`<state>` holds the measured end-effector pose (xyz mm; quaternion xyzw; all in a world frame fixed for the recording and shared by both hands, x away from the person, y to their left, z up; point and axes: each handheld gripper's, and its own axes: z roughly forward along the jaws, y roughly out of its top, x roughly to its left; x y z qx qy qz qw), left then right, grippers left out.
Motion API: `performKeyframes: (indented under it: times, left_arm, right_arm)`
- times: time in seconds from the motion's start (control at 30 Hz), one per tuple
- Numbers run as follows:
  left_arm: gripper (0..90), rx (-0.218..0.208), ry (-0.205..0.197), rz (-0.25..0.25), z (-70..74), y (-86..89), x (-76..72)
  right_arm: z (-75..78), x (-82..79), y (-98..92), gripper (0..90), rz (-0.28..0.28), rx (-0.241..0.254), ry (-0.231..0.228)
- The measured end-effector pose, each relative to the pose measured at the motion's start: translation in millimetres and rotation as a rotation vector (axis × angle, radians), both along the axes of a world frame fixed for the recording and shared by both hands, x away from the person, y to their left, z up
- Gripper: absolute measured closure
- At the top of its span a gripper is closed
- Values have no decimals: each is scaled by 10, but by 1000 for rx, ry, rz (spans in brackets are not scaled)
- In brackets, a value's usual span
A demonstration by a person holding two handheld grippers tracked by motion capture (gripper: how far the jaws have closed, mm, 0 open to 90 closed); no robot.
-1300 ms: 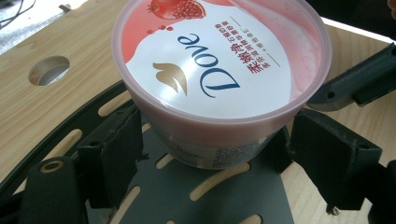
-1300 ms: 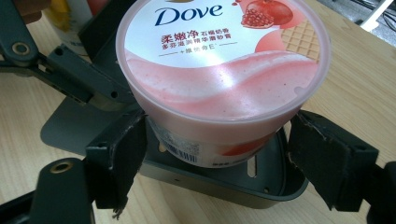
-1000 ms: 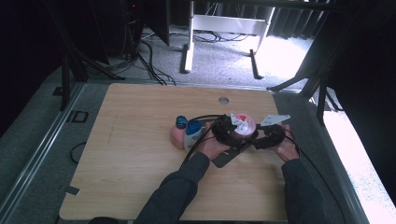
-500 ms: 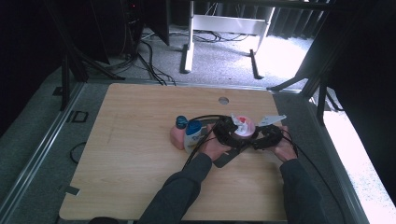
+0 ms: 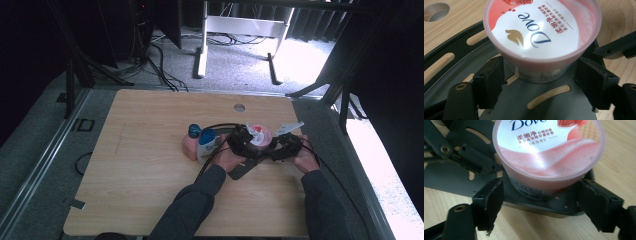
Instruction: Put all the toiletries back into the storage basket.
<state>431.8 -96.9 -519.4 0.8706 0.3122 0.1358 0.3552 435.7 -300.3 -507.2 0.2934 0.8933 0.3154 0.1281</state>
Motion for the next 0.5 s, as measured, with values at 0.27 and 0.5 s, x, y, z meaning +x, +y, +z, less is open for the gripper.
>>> performKeyframes:
  times: [0.27,0.5]
  left_arm:
    - [286,-9,9,-5,3,19,11]
    - [300,-5,5,-10,6,11,6]
  right_arm:
    - [9,-2,-189,177,-35,23,-3]
    - [-142,13,-254,158,-67,52,16]
